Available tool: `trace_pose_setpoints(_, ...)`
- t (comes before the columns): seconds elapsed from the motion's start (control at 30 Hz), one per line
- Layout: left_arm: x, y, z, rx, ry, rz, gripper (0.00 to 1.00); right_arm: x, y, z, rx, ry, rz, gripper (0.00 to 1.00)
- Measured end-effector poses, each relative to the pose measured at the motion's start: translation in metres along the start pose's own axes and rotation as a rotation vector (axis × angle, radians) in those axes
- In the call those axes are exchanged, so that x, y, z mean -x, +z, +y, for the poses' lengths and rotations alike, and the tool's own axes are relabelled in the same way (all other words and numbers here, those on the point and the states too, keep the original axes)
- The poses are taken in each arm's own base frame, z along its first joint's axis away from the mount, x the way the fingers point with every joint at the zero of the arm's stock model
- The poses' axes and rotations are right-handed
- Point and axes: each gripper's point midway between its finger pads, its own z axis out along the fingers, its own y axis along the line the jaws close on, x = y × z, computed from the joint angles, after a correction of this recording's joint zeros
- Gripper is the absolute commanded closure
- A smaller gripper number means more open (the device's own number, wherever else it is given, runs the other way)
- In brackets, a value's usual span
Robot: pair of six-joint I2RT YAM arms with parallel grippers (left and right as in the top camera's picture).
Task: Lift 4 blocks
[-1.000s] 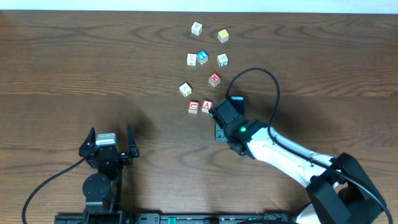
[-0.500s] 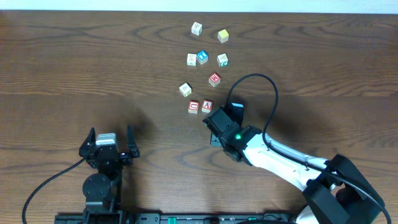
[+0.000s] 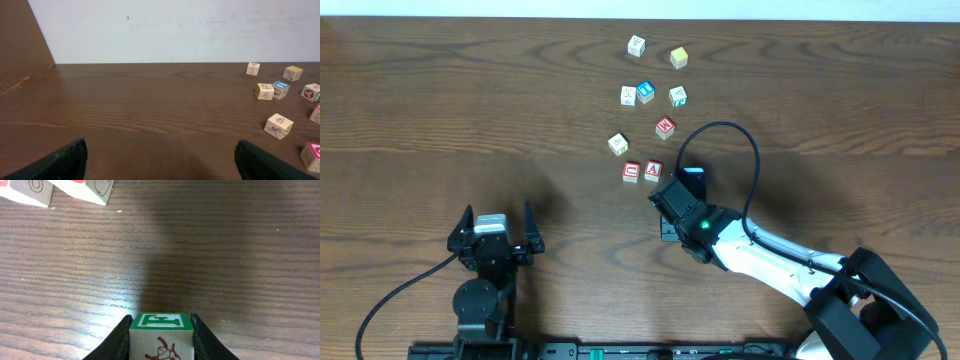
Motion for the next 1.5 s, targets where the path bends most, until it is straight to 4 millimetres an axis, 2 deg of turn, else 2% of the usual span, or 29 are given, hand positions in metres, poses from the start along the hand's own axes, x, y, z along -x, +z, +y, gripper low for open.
trace_pose_setpoints(0.17,0.000,0.000,0.000,0.000,0.000,0.000,0.06,0.008,0.003,0.004,0.018,-0.012,-0.031,0.79)
trace_pose_setpoints(0.27,0.000,0.000,0.000,0.000,0.000,0.000,0.06,0.007,0.012,0.006,0.018,-0.018,-0.030,0.79)
trace_pose_setpoints(0.3,0.000,0.000,0.000,0.000,0.000,0.000,0.06,0.006,0.016,0.006,0.014,-0.022,-0.029,0.76)
trace_pose_setpoints(0.43,0.000,0.000,0.000,0.000,0.000,0.000,0.06,0.007,0.020,0.008,0.015,-0.025,-0.034,0.41)
trace_pose_setpoints(0.57,0.000,0.000,0.000,0.000,0.000,0.000,0.06,0.010,0.020,0.008,0.013,-0.033,-0.044,0.19)
trace_pose_setpoints(0.73,0.000,0.000,0.000,0.000,0.000,0.000,0.06,0.008,0.019,0.008,0.009,-0.074,-0.033,0.11)
trace_pose_setpoints(0.8,0.000,0.000,0.000,0.000,0.000,0.000,0.06,0.008,0.018,0.009,0.014,-0.093,-0.027,0.02)
trace_pose_setpoints(0.87,0.000,0.000,0.000,0.000,0.000,0.000,0.06,0.010,0.015,0.011,0.024,-0.124,-0.030,0.01)
trace_pose_setpoints(0.93,0.000,0.000,0.000,0.000,0.000,0.000,0.06,0.020,0.009,0.017,0.045,-0.160,-0.050,0.01)
trace_pose_setpoints(1.07,0.000,0.000,0.000,0.000,0.000,0.000,0.06,0.060,-0.005,0.031,0.094,-0.183,-0.124,0.02)
trace_pose_setpoints(1.2,0.000,0.000,0.000,0.000,0.000,0.000,0.06,0.095,-0.012,0.026,0.100,-0.153,-0.183,0.10)
trace_pose_setpoints(1.37,0.000,0.000,0.000,0.000,0.000,0.000,0.06,0.112,-0.011,0.011,0.089,-0.073,-0.201,0.17)
trace_pose_setpoints(1.5,0.000,0.000,0.000,0.000,0.000,0.000,0.06,0.119,-0.010,0.017,0.134,-0.036,-0.222,0.17)
